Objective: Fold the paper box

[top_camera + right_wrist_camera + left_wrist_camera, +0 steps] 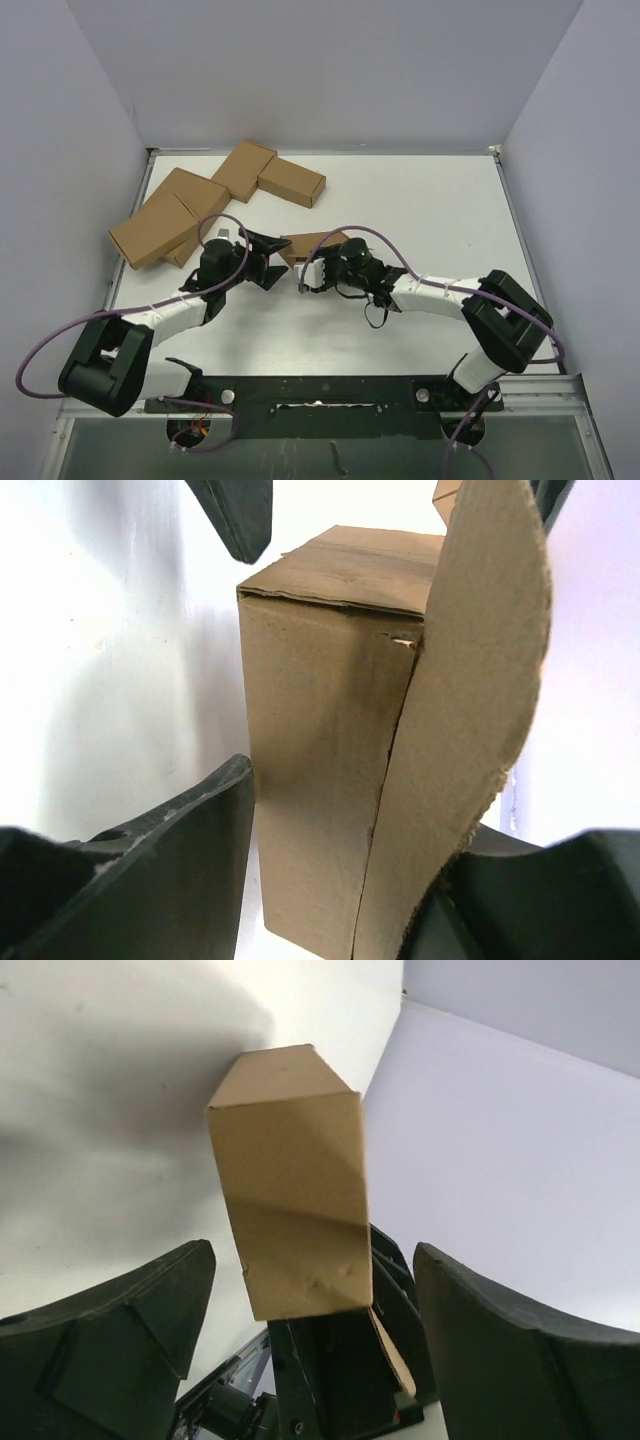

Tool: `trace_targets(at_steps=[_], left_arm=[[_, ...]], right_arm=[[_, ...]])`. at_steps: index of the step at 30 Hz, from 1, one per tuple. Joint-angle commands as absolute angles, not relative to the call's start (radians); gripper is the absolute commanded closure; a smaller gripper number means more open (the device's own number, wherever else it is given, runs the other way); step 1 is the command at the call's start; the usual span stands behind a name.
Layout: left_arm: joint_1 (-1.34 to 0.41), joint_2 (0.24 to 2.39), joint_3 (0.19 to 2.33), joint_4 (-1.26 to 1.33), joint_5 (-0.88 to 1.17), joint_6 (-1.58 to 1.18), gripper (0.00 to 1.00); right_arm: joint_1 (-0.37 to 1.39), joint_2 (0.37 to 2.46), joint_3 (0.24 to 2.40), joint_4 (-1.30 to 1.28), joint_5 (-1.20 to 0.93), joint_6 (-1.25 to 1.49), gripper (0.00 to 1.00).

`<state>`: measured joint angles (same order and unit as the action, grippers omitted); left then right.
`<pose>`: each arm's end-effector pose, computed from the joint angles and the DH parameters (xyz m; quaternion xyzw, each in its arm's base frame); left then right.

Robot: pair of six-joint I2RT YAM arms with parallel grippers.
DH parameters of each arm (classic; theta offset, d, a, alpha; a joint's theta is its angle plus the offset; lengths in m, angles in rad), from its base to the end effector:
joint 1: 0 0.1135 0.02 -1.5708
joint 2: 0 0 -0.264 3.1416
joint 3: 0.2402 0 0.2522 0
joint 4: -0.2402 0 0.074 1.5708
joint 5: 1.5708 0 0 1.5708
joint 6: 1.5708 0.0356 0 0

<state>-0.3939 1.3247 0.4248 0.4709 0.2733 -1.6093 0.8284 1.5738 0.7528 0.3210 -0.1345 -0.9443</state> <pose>0.2303 -0.1061 0.1699 -0.4155 0.7264 -0.5127 0.1920 0.2179 0.2446 0.1867 -0.6865 0.5160 0.0282 0.5115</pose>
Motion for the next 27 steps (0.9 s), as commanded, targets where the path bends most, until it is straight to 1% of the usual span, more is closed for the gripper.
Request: trace_targets(at_steps=[1, 4, 6, 8, 10, 14, 19, 24, 27], left_arm=[[-0.380, 1.217, 0.455, 0.464, 0.265, -1.565, 0.18], [-0.368, 1.148, 0.472, 0.380, 0.244, -1.526, 0.11], [-0.358, 1.099, 0.483, 0.334, 0.230, -1.484, 0.09], [-0.347, 1.047, 0.492, 0.290, 0.221, -1.436, 0.05], [-0.339, 1.002, 0.492, 0.271, 0.214, -1.374, 0.03], [-0.333, 0.927, 0.469, 0.298, 0.222, -1.237, 0.02], [-0.331, 0.889, 0.436, 0.336, 0.274, -1.032, 0.02], [-0.331, 0.911, 0.397, 0.395, 0.359, -0.972, 0.02], [-0.333, 0.941, 0.393, 0.414, 0.404, -0.954, 0.02]], right_arm=[[0.797, 1.510, 0.812, 0.259, -0.215, -0.818, 0.66], [0.773, 1.485, 0.825, 0.229, -0.256, -0.773, 0.66], [0.755, 1.465, 0.836, 0.205, -0.291, -0.741, 0.66], [0.726, 1.449, 0.852, 0.177, -0.327, -0.698, 0.66], [0.703, 1.434, 0.872, 0.144, -0.353, -0.644, 0.66], [0.646, 1.410, 0.921, 0.069, -0.423, -0.528, 0.66], [0.549, 1.397, 0.973, 0.017, -0.577, -0.342, 0.66], [0.413, 1.406, 0.994, 0.030, -0.771, -0.104, 0.66], [0.318, 1.431, 0.987, 0.081, -0.902, 0.076, 0.66]])
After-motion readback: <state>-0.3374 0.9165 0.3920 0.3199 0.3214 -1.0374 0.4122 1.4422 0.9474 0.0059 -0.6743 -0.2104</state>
